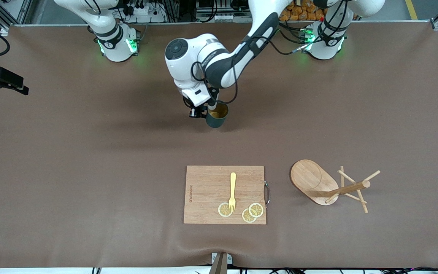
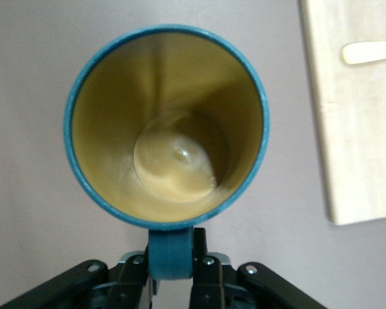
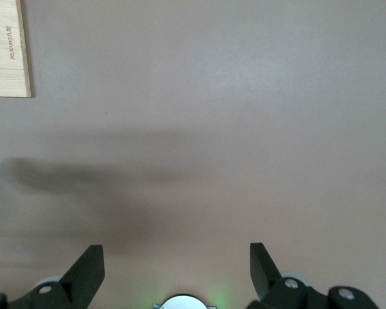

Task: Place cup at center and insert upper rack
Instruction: 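Close the left gripper on the handle and lift the mug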

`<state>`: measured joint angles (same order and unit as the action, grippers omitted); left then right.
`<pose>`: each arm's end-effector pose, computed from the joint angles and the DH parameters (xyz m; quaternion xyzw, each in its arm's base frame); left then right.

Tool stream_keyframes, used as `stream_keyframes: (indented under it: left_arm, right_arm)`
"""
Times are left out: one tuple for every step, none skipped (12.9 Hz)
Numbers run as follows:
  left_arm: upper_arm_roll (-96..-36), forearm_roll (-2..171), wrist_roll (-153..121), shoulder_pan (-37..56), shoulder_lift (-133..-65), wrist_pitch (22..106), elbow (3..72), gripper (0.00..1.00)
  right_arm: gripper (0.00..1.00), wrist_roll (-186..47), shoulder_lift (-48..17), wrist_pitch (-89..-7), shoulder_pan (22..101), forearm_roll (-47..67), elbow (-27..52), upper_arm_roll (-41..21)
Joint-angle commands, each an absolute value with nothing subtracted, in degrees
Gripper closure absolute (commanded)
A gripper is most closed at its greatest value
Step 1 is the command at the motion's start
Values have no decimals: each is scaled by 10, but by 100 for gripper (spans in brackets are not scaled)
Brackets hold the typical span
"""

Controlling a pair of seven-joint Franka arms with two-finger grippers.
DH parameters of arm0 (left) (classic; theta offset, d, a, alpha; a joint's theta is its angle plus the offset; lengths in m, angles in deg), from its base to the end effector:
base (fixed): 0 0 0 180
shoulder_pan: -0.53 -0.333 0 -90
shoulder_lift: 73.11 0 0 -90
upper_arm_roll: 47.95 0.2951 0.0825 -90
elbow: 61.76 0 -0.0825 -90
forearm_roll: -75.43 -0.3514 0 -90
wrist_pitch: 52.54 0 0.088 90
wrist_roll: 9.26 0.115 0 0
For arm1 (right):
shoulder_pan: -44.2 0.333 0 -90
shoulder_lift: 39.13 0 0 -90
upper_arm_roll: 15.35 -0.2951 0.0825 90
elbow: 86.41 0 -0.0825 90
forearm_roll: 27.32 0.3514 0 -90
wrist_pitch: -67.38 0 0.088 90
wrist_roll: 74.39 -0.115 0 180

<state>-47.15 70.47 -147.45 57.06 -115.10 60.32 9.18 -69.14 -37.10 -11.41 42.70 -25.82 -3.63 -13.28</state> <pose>0.3987 -0.5784 0.3214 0.7635 0.6443 0.0443 0.0048 0.5101 -0.0280 0.6154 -0.9984 -0.0165 0.0514 0.0163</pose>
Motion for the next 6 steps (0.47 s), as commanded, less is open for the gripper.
stream_keyframes:
  left_arm:
    - [-473, 751, -1416, 547, -1091, 593, 115, 100]
    - [-473, 762, -1398, 538, -1076, 586, 120, 100]
    - [-473, 771, -1379, 524, -1068, 572, 119, 100]
    - [-473, 781, -1359, 517, -1056, 565, 119, 100]
    - [-473, 796, -1340, 503, -1044, 557, 119, 100]
    - [-473, 822, -1324, 484, -1030, 552, 119, 100]
  right_arm:
    - [0, -696, -373, -109, 434, -263, -40, -131]
    - [0, -696, -373, -109, 434, -263, -41, -131]
    - [0, -696, -373, -109, 433, -263, -41, -131]
    - [0, -696, -373, -109, 432, -263, -41, -131]
    - [0, -696, -373, -109, 433, -263, -41, -131]
    - [0, -696, -373, -110, 433, -263, -41, -131]
